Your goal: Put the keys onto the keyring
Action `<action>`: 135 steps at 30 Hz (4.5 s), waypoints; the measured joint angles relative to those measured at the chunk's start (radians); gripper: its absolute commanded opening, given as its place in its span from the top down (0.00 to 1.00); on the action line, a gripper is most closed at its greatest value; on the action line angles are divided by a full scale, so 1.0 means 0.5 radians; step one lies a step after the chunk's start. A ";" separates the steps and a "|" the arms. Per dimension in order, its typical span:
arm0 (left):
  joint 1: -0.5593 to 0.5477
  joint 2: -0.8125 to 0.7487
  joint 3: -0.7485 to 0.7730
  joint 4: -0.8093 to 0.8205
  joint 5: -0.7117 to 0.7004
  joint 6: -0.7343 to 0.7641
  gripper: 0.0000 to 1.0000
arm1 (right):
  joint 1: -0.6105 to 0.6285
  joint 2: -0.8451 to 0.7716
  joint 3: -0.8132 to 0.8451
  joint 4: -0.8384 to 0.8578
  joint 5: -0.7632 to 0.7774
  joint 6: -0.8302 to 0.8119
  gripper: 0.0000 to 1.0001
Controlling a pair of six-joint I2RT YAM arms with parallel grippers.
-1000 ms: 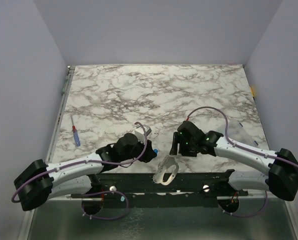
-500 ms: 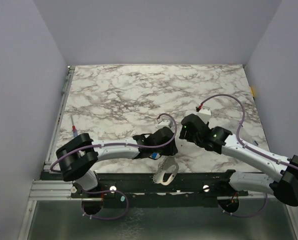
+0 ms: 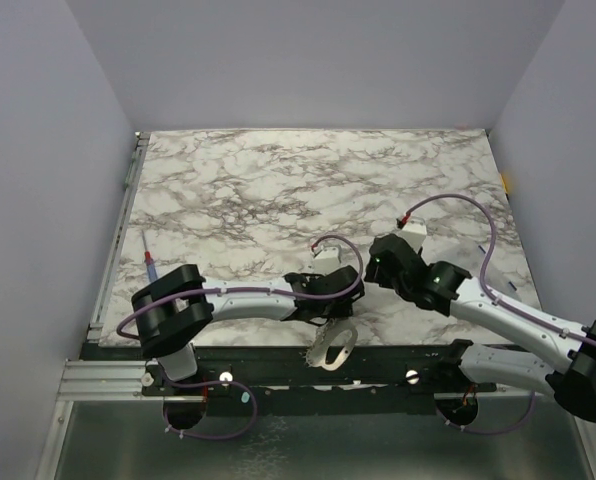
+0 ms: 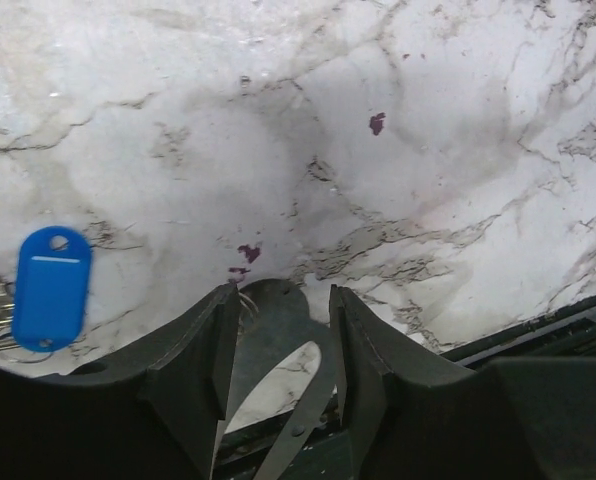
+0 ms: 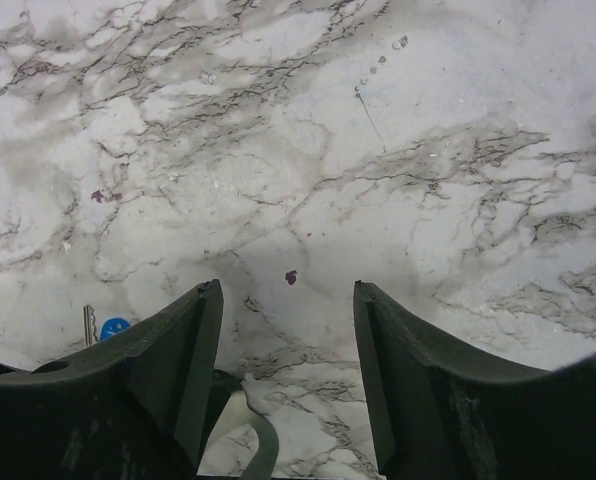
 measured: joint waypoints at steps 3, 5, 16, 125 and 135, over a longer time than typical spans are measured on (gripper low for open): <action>-0.043 0.091 0.120 -0.064 -0.048 -0.009 0.61 | -0.005 -0.017 -0.019 0.021 -0.002 -0.024 0.38; -0.072 0.139 0.183 -0.095 -0.084 -0.019 0.62 | -0.009 -0.038 -0.035 0.035 -0.002 -0.039 0.38; -0.174 0.172 0.349 -0.417 -0.347 -0.115 0.53 | -0.013 -0.140 -0.112 0.117 -0.060 -0.098 0.39; 0.754 -0.636 0.424 -0.664 1.049 0.774 1.00 | -0.040 -0.607 -0.509 1.771 -2.081 -1.485 0.39; 0.846 -0.726 0.530 -1.024 1.206 1.028 1.00 | -0.041 -0.562 -0.670 2.036 -2.378 -1.867 0.39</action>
